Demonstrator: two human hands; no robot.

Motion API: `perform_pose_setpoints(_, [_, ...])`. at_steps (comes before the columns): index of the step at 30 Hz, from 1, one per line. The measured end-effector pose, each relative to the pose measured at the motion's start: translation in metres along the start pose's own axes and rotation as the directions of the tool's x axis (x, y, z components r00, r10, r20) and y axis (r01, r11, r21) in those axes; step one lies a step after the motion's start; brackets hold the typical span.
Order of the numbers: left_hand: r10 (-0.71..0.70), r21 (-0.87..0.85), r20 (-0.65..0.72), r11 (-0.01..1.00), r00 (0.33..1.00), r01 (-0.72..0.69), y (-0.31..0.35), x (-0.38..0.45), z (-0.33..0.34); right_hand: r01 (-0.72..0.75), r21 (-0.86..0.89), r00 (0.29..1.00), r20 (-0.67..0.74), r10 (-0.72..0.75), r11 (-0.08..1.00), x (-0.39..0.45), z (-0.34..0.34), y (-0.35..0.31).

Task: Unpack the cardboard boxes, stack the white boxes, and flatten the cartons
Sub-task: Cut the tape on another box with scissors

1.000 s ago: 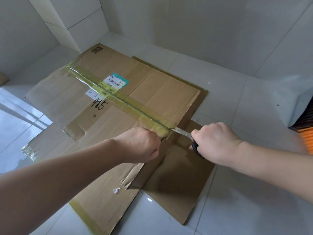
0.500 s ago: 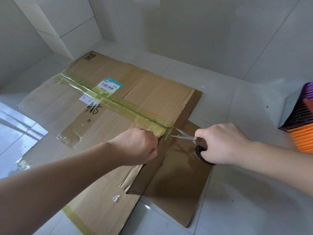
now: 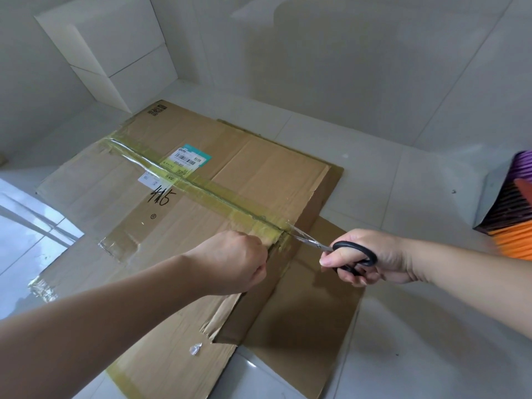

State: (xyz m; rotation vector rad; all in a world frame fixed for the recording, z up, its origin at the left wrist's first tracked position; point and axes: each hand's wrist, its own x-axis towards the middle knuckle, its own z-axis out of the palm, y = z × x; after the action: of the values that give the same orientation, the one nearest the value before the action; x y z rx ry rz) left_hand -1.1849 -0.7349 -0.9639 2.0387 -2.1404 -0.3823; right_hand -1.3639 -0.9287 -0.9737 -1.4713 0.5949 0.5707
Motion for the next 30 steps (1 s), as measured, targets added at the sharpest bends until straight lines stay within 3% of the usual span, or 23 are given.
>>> perform_pose_setpoints(6, [-0.005, 0.0, -0.031, 1.0, 1.0, 0.005, 0.0, 0.002, -0.004, 0.053, 0.251, 0.99, 0.117, -0.084, 0.967, 0.002, 0.004, 0.009])
perform_pose_setpoints(24, [-0.005, 0.028, 0.028, 1.0, 1.0, 0.004, 0.003, 0.007, 0.01, 0.063, -0.049, 0.998, -0.014, -0.063, 0.997, 0.034, 0.007, -0.014])
perform_pose_setpoints(30, [-0.005, 0.035, 0.054, 0.999, 0.999, 0.004, 0.005, 0.009, 0.01, 0.014, -0.042, 0.999, 0.038, -0.012, 0.999, 0.031, -0.004, -0.026])
